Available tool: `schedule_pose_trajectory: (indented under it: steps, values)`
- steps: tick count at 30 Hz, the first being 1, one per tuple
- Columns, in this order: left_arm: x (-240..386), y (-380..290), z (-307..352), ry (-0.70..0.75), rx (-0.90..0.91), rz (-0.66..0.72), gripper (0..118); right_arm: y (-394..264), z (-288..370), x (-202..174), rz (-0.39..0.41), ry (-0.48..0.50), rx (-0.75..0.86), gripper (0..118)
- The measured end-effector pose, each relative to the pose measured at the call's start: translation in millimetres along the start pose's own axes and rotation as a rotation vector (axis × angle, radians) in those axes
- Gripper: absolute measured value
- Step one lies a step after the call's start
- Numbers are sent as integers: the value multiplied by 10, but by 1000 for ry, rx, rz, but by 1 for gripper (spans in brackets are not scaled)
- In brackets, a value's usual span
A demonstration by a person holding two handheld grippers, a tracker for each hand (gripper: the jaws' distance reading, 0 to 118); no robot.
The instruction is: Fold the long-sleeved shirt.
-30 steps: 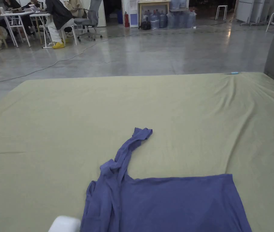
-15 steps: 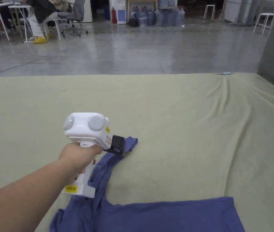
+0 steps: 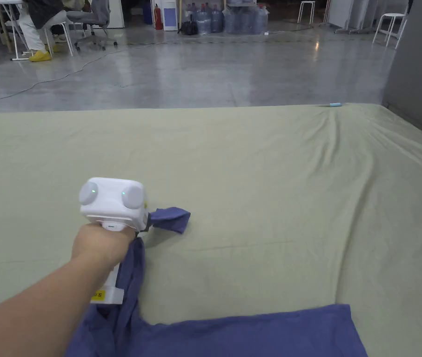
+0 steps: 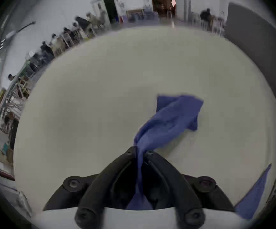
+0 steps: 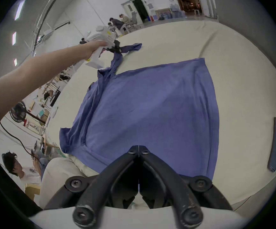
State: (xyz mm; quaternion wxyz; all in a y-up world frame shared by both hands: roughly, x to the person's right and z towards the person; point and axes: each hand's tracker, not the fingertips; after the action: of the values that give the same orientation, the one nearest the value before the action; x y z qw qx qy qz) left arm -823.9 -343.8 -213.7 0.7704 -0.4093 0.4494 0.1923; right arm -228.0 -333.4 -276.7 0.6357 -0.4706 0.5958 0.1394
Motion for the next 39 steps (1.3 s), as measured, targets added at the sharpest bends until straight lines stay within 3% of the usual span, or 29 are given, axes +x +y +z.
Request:
schedule_pose_trajectory:
  steps: [2, 7, 10, 16, 19, 27, 29, 32, 33, 35, 36, 39]
  values:
    - [-186, 99, 223, -116, -24, -11, 0, -5, -5, -51, 20, -13, -1, 0]
    - [-80, -78, 1190, -75, -10, -215, 0, -29, -31, -191, 84, -32, -3, 0]
    - [78, -675, 1972, -39, 43, -337, 0, -30, -44, -191, 87, -33, -10, 0]
    - [282, -1956, 2819, 3, 125, -373, 0, -27, -58, -198, 62, -27, -20, 0]
    - [329, -2596, 2849, -13, 68, -301, 0, -47, -73, -249, 76, -33, -31, 0]
    - [211, -3384, 1913, 34, -205, -172, 0, -39, -91, -252, 76, -31, -49, 0]
    - [167, -3441, 1758, 25, -125, -206, 0, -36, -99, -250, 76, -35, -57, 0]
    - [86, -3339, 1862, -27, -118, -129, 12, -27, -117, -185, 62, -35, -59, 0]
    - [35, -3300, 1957, -63, -125, -92, 36, -27, -117, -168, 55, -34, -60, 0]
    - [-78, -3265, 2329, -127, -95, 28, 101, -27, -115, -133, 35, -33, -60, 0]
    - [-128, -3218, 2550, -158, -38, 46, 118, -29, -112, -119, 27, -31, -60, 0]
    - [-194, -3374, 2986, -227, 75, 46, 117, -24, -107, -140, 17, -35, -54, 0]
